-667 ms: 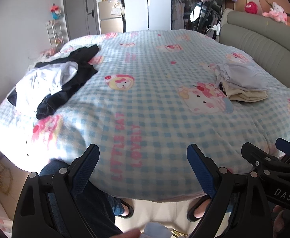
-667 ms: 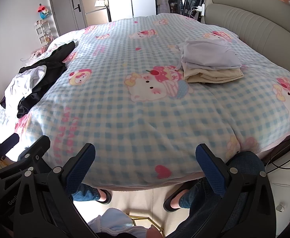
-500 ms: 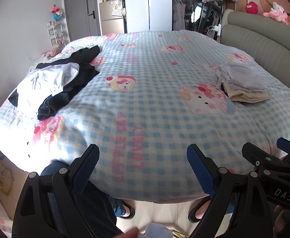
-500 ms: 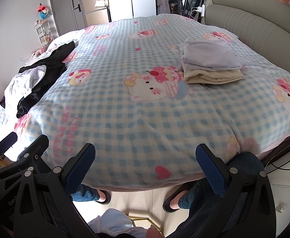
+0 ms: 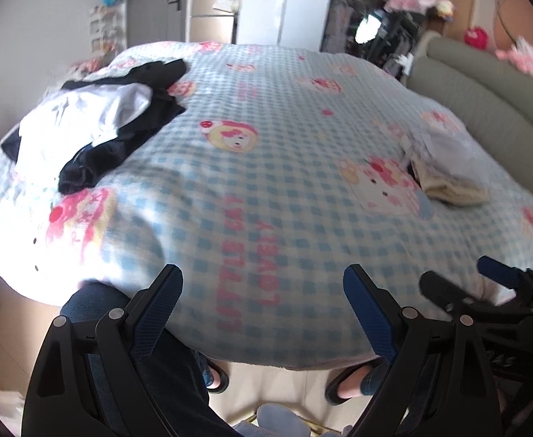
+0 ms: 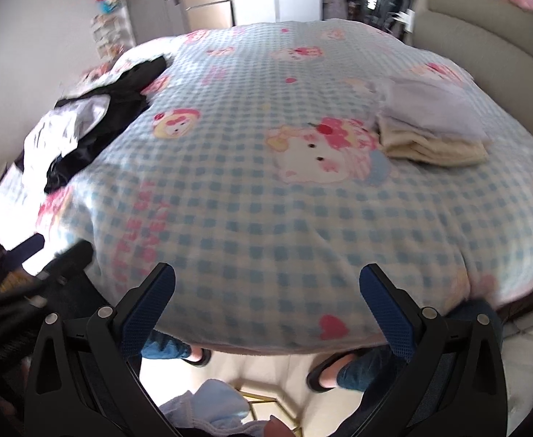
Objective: Fold clothes
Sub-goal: 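Move both grippers toward the white shirt on the black clothes, then grasp the white shirt with the right gripper while the left gripper grasps it too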
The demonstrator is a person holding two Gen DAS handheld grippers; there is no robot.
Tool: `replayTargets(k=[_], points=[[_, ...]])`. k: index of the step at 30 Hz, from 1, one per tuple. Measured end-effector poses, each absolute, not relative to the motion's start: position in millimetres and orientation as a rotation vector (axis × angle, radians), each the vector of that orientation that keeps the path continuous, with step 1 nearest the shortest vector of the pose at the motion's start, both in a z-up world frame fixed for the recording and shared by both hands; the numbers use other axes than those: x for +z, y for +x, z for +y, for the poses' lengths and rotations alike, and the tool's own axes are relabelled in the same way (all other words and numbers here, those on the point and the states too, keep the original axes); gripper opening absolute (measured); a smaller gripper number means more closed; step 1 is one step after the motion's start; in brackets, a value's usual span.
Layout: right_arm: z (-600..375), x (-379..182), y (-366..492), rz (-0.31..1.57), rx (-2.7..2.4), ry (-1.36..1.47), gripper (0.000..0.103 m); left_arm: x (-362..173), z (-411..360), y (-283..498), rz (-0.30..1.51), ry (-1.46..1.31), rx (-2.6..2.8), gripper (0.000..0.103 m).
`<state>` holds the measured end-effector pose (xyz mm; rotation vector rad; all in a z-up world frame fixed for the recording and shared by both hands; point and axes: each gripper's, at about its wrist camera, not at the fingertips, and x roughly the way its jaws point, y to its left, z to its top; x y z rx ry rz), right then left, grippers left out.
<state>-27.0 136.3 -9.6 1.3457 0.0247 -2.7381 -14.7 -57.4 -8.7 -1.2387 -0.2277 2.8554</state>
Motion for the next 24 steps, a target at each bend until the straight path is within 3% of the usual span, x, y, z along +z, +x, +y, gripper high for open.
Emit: replayTargets(k=[12, 24], points=[[-6.2, 32.5, -104.0, 0.394, -2.588, 1.009, 0.102, 5.6, -204.3, -55.2, -0.387, -1.235, 3.109, 0.092], [-176.5, 28.8, -201.5, 0.402, -2.335, 1.011, 0.102, -14.6, -357.6, -127.8, -0.573, -1.320, 3.239, 0.092]])
